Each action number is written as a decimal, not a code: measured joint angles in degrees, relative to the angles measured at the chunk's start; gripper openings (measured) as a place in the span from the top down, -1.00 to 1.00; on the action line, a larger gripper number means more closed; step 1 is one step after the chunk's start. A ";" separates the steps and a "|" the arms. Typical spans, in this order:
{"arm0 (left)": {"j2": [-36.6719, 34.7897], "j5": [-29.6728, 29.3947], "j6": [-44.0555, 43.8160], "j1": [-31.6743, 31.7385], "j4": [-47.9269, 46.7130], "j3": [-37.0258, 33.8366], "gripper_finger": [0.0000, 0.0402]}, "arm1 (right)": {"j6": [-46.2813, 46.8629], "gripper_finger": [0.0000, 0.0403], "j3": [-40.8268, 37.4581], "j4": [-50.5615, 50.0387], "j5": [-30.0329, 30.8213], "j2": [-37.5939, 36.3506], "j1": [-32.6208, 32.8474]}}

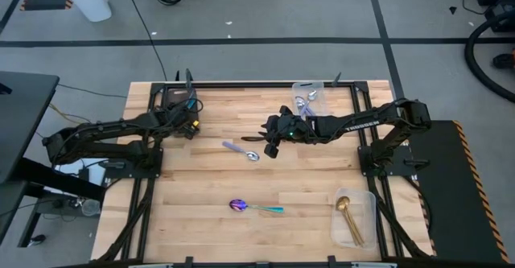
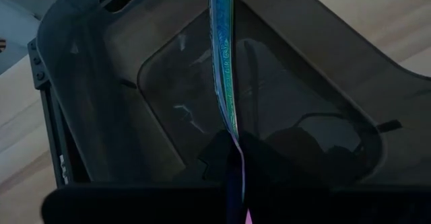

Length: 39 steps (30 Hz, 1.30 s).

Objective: Sort silverware by color (type)
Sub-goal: Put the blue spoon into the black bin, then adjust the black bin

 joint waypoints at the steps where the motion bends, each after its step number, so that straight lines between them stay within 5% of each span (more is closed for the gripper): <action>1: 0.00 -0.01 0.00 0.00 0.01 0.00 0.80 | 0.00 0.36 0.00 0.00 0.00 0.00 0.00; 14: -0.04 -0.10 -1.22 -0.01 0.00 0.09 0.24 | 0.00 0.36 0.00 -0.01 0.00 0.00 0.13; 29: 0.04 0.40 2.00 -0.84 -2.75 6.47 0.22 | 0.02 0.37 0.00 0.00 0.00 0.00 0.11; 39: 0.02 0.11 3.72 -7.32 -2.23 10.54 0.22 | -0.05 0.36 0.00 -0.37 0.00 0.00 0.11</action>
